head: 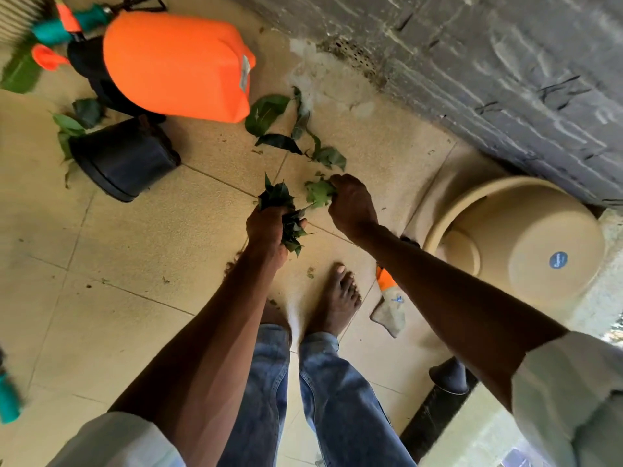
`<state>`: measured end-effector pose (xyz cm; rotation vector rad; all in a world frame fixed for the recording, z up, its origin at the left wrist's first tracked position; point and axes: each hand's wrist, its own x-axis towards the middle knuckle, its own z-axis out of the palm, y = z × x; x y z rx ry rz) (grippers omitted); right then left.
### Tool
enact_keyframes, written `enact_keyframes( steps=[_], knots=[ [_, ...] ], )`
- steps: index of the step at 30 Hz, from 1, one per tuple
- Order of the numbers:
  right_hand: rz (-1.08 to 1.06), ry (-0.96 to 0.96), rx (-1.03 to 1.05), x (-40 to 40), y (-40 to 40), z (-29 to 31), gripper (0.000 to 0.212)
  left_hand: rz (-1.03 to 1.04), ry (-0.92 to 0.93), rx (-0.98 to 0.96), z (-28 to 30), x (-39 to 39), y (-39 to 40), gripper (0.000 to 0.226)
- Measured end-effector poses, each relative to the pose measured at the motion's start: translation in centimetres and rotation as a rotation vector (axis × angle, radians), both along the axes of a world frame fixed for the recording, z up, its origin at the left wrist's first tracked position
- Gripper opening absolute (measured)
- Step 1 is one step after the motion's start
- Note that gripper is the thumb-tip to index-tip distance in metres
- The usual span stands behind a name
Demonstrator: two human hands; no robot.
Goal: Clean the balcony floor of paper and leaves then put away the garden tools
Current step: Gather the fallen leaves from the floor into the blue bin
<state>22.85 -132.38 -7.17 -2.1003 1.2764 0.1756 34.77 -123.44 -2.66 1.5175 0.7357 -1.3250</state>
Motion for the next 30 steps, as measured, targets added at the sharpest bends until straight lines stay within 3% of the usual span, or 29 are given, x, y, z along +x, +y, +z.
enact_keyframes(
  steps=[5, 8, 12, 16, 18, 25, 28, 30],
  knots=[
    [-0.077, 0.074, -0.089, 3.8, -1.8, -1.7, 0.024, 0.036, -0.009, 0.024, -1.1, 1.1, 1.3, 0.017],
    [0.018, 0.108, -0.095, 3.8, -0.9, -2.5, 0.026, 0.056, -0.021, 0.028, -1.7, 1.7, 1.7, 0.025],
    [0.172, 0.150, -0.060, 2.3, 1.8, -1.9, 0.037, 0.066, -0.022, 0.020, -1.7, 2.2, 2.0, 0.023],
    [0.093, 0.150, 0.047, 1.1, 2.8, -0.4, 0.059, 0.074, -0.019, 0.010, -1.1, 2.7, 2.5, 0.016],
    [0.112, 0.125, 0.054, 2.1, 1.6, 0.3, 0.059, 0.088, -0.016, 0.015, -1.1, 3.1, 2.6, 0.015],
    [0.644, 0.125, -0.340, 6.1, -7.5, 0.1, 0.017, 0.089, -0.034, -0.016, -1.4, 4.3, 2.6, 0.015],
    [0.952, 0.196, -0.264, 7.2, -9.4, -0.4, 0.023, 0.089, -0.029, -0.027, -1.6, 4.3, 2.4, 0.015],
    [0.971, 0.233, -0.209, 7.0, -9.3, -0.8, 0.032, 0.096, -0.020, -0.024, -1.6, 4.2, 2.2, 0.015]
  ],
)
